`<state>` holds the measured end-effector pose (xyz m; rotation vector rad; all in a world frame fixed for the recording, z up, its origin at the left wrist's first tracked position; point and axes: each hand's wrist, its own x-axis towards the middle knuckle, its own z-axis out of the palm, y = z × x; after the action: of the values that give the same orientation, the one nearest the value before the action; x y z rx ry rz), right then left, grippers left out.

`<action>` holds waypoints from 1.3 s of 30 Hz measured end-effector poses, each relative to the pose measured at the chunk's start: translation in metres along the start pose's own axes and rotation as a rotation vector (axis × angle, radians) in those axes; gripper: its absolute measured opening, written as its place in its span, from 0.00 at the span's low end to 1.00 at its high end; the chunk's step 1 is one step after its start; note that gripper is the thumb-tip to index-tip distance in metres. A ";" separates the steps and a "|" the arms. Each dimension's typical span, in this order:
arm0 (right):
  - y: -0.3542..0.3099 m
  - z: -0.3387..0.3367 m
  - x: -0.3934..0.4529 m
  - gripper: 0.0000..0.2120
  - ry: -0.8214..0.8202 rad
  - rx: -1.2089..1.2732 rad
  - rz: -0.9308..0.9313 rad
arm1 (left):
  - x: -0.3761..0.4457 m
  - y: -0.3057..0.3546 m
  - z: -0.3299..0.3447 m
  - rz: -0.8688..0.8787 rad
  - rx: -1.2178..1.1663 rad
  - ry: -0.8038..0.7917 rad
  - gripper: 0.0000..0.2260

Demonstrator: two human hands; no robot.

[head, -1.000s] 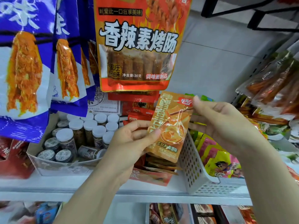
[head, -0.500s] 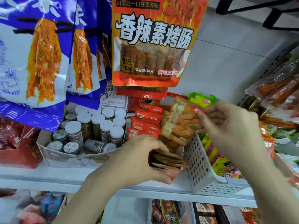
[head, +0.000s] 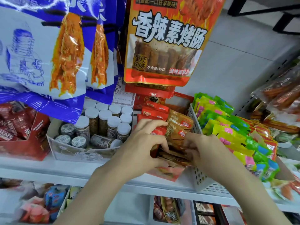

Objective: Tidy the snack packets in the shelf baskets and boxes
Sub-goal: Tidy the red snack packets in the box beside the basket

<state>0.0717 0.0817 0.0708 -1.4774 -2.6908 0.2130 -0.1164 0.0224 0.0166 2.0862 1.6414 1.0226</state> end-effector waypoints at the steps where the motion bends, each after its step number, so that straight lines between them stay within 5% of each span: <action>1: -0.001 -0.001 0.000 0.13 -0.026 0.007 0.003 | 0.000 -0.001 0.000 0.009 -0.023 -0.026 0.12; 6: 0.005 -0.023 0.004 0.24 -0.243 0.099 0.026 | -0.002 -0.005 0.002 -0.052 -0.080 -0.059 0.15; 11: 0.002 -0.019 0.027 0.16 0.149 0.059 0.075 | 0.001 -0.008 0.003 -0.081 -0.116 -0.078 0.17; 28: 0.001 0.021 0.056 0.07 0.111 0.080 0.122 | 0.002 -0.017 0.010 0.054 -0.118 -0.071 0.15; 39: -0.004 -0.024 0.040 0.05 0.489 0.147 -0.067 | -0.002 -0.013 0.009 0.169 -0.023 0.059 0.15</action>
<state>0.0503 0.1155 0.0947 -1.2054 -2.2742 0.0356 -0.1200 0.0261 0.0015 2.2303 1.4917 1.1600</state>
